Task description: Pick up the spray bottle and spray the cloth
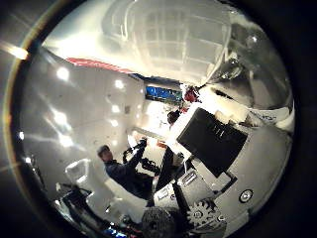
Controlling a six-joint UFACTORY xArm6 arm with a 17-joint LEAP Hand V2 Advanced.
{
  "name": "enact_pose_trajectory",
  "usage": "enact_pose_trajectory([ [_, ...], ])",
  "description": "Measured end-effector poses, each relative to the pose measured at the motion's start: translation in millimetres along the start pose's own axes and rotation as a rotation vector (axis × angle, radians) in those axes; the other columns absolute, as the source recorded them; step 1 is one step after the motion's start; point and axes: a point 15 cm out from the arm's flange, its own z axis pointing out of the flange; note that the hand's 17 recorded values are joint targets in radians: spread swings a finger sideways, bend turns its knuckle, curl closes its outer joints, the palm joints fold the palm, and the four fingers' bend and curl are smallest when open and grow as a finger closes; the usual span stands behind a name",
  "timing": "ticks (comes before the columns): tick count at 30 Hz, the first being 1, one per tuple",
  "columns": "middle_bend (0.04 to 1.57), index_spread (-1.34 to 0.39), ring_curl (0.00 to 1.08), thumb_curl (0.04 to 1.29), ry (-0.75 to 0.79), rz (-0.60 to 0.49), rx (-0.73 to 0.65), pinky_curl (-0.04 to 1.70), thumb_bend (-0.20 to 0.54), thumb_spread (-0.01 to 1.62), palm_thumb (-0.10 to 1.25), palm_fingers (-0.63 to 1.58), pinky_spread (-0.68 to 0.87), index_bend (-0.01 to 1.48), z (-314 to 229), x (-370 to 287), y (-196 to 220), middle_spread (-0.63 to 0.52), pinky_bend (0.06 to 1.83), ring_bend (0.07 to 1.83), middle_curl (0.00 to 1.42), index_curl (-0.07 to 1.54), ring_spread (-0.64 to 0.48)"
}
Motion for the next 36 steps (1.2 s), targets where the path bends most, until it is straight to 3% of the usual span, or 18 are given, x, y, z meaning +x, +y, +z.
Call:
enact_pose_trajectory([
  [6,1.27,-0.32,0.81,0.8,0.014,-0.003,-0.003,1.39,-0.027,0.88,0.97,1.14,-0.14,0.9,-3.4,10.4,-3.9,-0.12,0.94,1.26,0.81,1.1,-0.21],
  [13,1.05,-0.28,0.62,0.69,0.033,-0.017,-0.032,1.04,-0.035,0.91,0.89,1.17,-0.33,0.76,-3.3,14.5,2.3,-0.1,0.78,1.14,0.65,0.97,-0.16],
  [19,0.85,-0.33,0.54,0.61,0.059,-0.037,-0.079,0.92,-0.03,0.92,0.84,0.85,-0.45,0.43,-3.7,20.1,12.0,-0.13,0.81,1.05,0.58,0.84,-0.18],
  [20,0.82,-0.35,0.55,0.59,0.062,-0.04,-0.089,0.92,-0.031,0.93,0.84,0.69,-0.44,0.38,-2.9,20.3,14.1,-0.13,0.8,1.05,0.57,0.83,-0.19],
  [23,0.68,-0.45,0.51,0.54,0.077,-0.062,-0.15,0.89,-0.035,0.96,0.81,0.4,-0.37,0.28,3.4,20.7,27.9,-0.14,0.69,1.01,0.52,0.73,-0.2],
  [27,0.55,-0.49,0.44,0.48,0.102,-0.065,-0.209,0.85,-0.035,0.97,0.77,0.15,-0.15,0.23,5.7,23.9,40.5,-0.13,0.57,0.86,0.46,0.62,-0.19],
  [31,0.4,-0.46,0.34,0.42,0.122,-0.072,-0.253,0.73,-0.034,0.96,0.74,-0.01,0.12,0.16,6.6,25.3,49.0,-0.07,0.5,0.64,0.38,0.5,-0.12],
  [36,0.31,-0.45,0.29,0.38,0.139,-0.077,-0.266,0.62,-0.034,0.95,0.69,-0.02,0.25,0.15,-0.4,25.1,47.5,-0.03,0.44,0.53,0.35,0.4,-0.07],
])
